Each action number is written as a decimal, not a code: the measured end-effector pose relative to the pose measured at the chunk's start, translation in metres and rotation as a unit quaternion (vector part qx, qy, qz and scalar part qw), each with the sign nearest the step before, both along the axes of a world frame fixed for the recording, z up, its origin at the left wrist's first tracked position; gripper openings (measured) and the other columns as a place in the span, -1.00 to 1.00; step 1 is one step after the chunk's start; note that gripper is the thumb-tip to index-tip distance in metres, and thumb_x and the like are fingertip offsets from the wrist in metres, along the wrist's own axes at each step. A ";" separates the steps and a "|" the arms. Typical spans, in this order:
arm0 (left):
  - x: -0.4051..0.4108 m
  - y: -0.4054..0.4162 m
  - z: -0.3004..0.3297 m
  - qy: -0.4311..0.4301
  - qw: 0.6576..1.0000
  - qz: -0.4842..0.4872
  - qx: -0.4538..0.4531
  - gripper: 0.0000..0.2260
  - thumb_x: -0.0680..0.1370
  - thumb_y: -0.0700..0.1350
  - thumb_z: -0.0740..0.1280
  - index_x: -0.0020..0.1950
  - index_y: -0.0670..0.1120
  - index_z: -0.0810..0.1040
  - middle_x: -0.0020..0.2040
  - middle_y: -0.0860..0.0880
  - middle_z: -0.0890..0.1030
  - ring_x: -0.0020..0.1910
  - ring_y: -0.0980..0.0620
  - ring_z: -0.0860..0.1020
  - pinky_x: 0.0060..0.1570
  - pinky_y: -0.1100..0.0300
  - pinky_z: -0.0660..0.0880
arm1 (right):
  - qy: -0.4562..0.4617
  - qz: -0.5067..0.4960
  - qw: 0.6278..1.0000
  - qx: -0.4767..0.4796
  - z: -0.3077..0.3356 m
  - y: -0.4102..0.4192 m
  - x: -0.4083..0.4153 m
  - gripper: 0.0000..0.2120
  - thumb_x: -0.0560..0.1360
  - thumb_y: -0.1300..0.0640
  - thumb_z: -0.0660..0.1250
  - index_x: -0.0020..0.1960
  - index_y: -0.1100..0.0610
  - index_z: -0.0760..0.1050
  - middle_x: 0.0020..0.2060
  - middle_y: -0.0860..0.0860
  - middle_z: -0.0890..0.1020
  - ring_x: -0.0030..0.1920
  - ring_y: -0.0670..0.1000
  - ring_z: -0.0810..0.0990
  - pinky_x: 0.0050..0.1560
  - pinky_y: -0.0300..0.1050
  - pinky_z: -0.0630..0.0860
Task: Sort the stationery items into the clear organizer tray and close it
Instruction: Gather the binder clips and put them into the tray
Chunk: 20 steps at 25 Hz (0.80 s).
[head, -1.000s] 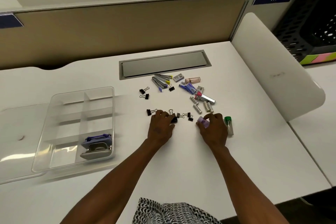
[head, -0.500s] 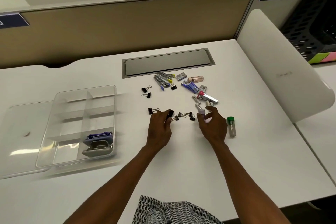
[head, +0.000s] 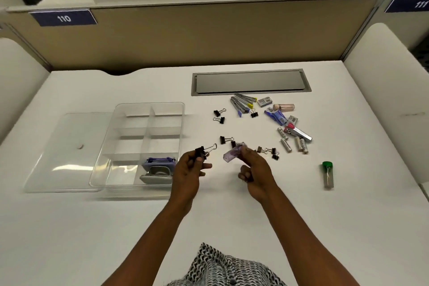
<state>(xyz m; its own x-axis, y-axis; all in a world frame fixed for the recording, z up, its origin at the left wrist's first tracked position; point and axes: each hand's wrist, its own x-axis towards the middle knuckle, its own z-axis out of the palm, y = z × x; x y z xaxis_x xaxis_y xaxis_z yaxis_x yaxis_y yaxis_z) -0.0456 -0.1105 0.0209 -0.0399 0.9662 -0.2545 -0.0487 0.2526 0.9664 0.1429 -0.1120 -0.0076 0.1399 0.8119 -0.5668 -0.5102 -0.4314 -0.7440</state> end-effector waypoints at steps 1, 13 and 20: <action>-0.014 -0.002 0.001 0.022 0.999 0.023 0.015 -0.85 0.63 -0.17 0.27 0.14 0.01 0.56 0.04 0.05 0.69 -0.07 0.07 0.68 -0.10 0.18 0.54 | 0.024 0.000 1.000 -0.008 0.004 0.004 -0.015 -0.79 0.54 -0.07 0.38 0.01 0.03 0.69 0.05 0.01 0.73 -0.52 -0.08 0.20 -0.44 -0.21 0.32; -0.197 -0.005 -0.008 0.359 0.922 0.115 0.091 -0.82 0.48 -0.18 0.44 -0.07 0.12 0.62 -0.19 0.29 0.59 -0.07 0.19 0.56 -0.15 0.25 0.47 | 0.150 0.072 0.986 -0.028 0.049 0.056 -0.203 -0.78 0.56 -0.06 0.34 0.02 0.09 0.59 -0.12 0.03 0.69 -0.41 -0.07 0.31 -0.44 -0.22 0.24; -0.224 0.013 -0.021 0.450 0.890 0.056 0.049 -0.87 0.44 -0.02 0.47 -0.04 0.16 0.63 -0.09 0.08 0.54 0.04 0.06 0.50 -0.06 0.26 0.36 | 0.135 0.047 0.990 -0.016 0.042 0.081 -0.298 -0.82 0.60 -0.05 0.24 -0.04 0.04 0.50 -0.18 -0.01 0.61 -0.33 -0.07 0.39 -0.31 -0.16 0.25</action>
<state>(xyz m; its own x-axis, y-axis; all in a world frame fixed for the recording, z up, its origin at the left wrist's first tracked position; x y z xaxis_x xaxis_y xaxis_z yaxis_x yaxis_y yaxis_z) -0.2698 -0.0974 -0.0002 -0.2835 0.9589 0.0144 0.7368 0.2082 0.6433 -0.1547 -0.0306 0.0345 -0.0961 0.7952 -0.5987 -0.6454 -0.5077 -0.5707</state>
